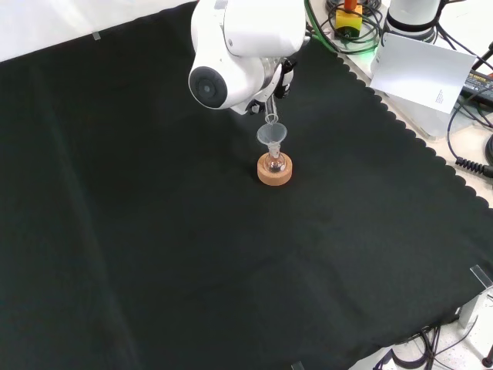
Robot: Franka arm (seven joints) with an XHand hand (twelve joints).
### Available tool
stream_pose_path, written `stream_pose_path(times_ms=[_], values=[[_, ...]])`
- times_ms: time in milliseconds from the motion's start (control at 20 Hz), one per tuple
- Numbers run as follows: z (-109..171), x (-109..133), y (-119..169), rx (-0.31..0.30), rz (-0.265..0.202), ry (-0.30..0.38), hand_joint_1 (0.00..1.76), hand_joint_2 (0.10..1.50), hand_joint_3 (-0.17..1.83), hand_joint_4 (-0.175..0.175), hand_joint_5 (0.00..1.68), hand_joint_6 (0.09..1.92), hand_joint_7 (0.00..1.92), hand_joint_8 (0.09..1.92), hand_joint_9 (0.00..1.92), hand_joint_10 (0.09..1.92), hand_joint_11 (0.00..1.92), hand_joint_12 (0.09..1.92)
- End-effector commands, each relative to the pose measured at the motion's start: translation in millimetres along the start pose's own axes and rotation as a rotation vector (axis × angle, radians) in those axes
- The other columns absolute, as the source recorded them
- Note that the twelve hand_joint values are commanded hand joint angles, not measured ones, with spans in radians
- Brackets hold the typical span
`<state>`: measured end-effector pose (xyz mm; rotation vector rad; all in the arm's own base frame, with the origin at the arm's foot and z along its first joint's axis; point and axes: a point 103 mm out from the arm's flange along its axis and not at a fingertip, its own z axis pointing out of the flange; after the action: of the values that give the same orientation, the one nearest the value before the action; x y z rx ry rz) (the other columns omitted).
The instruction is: Pour the water from the graduated cylinder into the round-bottom flask.
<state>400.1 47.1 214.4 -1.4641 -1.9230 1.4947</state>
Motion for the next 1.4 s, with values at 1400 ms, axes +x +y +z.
stream_pose_path(times_ms=[1400], values=[[-14.1,13.2,-6.7,0.081,0.053,-0.042,1.26,1.11,0.0,-0.175,0.97,0.99,1.01,0.98,1.45,0.09,1.16,0.85]])
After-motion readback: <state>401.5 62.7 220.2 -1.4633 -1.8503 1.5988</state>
